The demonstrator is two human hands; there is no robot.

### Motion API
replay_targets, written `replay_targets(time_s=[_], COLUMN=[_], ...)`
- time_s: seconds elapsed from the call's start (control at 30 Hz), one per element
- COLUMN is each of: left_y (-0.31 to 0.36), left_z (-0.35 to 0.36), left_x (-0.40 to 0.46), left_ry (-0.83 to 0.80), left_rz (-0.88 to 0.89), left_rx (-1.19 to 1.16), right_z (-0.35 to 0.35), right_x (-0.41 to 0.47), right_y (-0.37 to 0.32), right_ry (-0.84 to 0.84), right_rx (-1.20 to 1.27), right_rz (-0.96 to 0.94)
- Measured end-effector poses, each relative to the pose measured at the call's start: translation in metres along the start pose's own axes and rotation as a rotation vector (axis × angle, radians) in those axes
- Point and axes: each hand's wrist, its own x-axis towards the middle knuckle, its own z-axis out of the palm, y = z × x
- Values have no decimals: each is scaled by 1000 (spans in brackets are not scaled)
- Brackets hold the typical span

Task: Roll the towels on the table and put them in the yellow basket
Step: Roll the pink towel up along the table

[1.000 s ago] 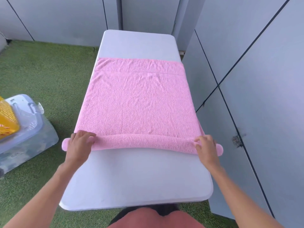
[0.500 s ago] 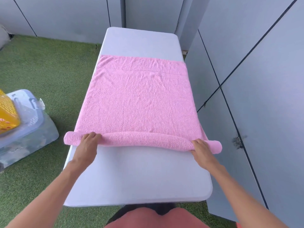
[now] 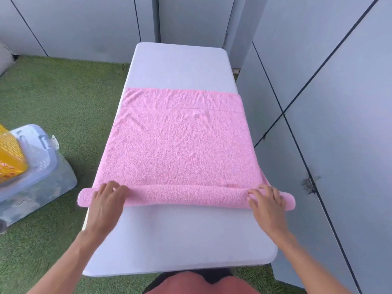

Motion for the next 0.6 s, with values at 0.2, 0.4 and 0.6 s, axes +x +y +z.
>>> replay_targets(time_s=[0.2,0.4,0.6], left_y=[0,-6,-12], left_z=[32,16,-13], left_x=[-22,10,17], left_ry=[-105,-229,-721], left_rz=[91,-12,-84], left_rx=[15,-55,-52], right_z=[29,12,-15], right_x=[-6,27,23], right_y=[4,2,16], right_ry=[-164,-326,-770], right_rx=[-57,-6,147], right_rz=[-84,-95,-52])
